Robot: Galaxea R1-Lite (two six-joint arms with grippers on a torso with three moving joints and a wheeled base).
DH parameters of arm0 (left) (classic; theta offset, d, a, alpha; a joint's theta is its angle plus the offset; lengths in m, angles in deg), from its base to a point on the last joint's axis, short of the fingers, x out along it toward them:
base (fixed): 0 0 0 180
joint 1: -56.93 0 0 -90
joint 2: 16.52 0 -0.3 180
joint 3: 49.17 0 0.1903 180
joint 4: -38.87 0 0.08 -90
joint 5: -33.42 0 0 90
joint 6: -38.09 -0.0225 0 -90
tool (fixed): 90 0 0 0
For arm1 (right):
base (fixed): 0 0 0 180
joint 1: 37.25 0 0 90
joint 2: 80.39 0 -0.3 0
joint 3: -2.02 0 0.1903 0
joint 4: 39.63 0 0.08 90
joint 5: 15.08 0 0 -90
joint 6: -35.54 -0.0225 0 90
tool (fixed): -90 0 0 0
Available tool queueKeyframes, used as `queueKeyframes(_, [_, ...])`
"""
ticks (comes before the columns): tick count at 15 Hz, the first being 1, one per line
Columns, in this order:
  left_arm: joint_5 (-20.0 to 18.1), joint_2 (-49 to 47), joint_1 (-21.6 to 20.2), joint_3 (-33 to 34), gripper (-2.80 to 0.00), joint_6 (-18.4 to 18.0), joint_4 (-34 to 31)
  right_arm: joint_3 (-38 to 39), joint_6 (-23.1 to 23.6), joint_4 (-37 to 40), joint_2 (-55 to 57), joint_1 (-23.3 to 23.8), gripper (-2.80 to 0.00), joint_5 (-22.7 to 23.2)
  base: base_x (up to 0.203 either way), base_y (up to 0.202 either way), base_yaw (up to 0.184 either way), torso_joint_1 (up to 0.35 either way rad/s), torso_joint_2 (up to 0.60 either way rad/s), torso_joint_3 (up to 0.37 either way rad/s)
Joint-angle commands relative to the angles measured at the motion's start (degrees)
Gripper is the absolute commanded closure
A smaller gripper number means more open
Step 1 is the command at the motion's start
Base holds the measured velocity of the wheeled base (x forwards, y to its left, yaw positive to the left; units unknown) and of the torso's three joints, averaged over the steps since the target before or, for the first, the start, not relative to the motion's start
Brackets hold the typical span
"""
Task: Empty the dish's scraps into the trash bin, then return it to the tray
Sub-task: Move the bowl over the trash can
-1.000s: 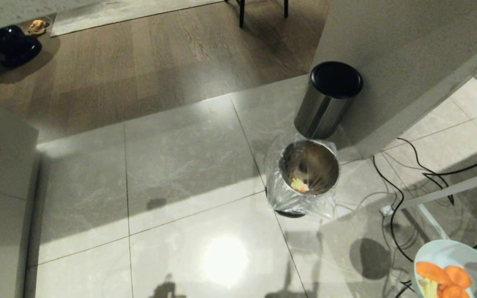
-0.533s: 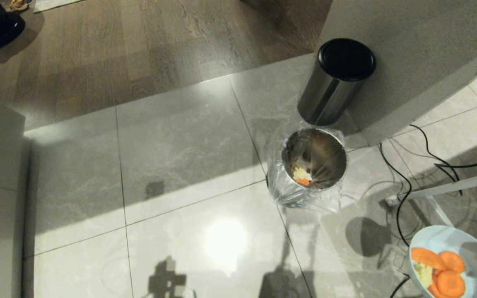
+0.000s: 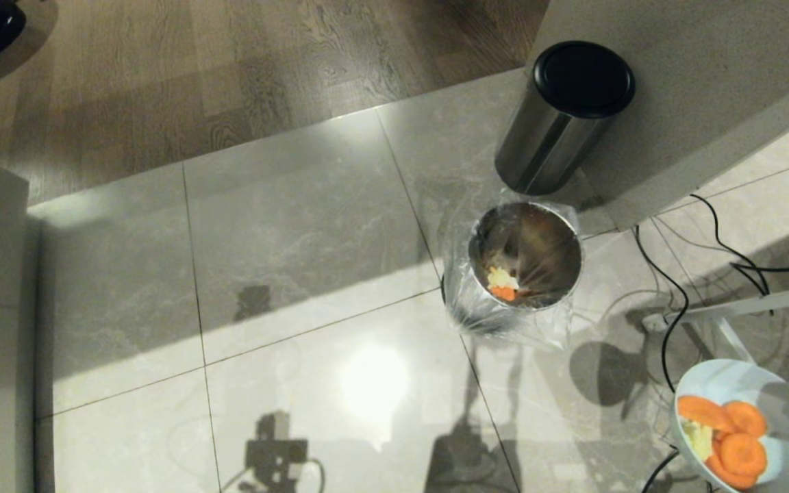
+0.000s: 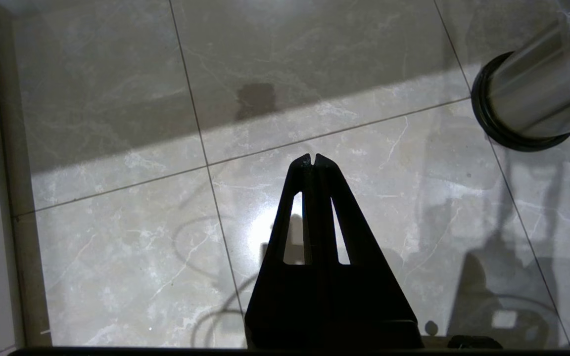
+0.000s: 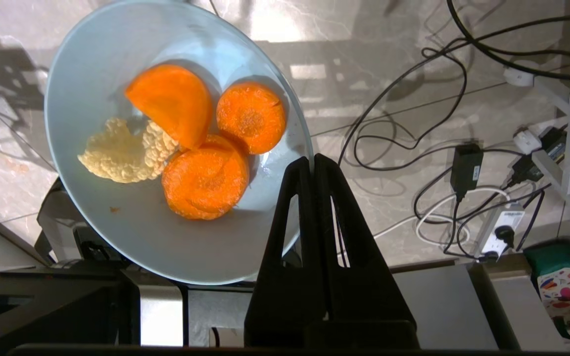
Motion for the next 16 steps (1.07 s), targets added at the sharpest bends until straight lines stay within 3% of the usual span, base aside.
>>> queueKeyframes(1, [0.0, -0.1, 0.0, 0.0, 0.0, 0.1, 0.0, -2.5, 0.0, 0.2, 1.7, -0.4, 0.0, 0.0, 0.0, 0.0, 0.0, 0.0, 0.0, 0.0])
queueKeyframes(7, [0.0, -0.1, 0.0, 0.0, 0.0, 0.1, 0.0, -13.6, 0.0, 0.0, 10.0, -0.3, 0.0, -1.4, 0.0, 0.0, 0.0, 0.0, 0.0, 0.0])
queueKeyframes(12, [0.0, -0.1, 0.0, 0.0, 0.0, 0.1, 0.0, -19.5, 0.1, -4.6, 15.9, -2.6, 0.0, -11.6, 0.0, 0.0, 0.0, 0.0, 0.0, 0.0])
queueKeyframes(16, [0.0, -0.1, 0.0, 0.0, 0.0, 0.1, 0.0, -19.8, 0.2, -16.5, 19.4, -8.3, 0.0, -18.7, 0.0, 0.0, 0.0, 0.0, 0.0, 0.0])
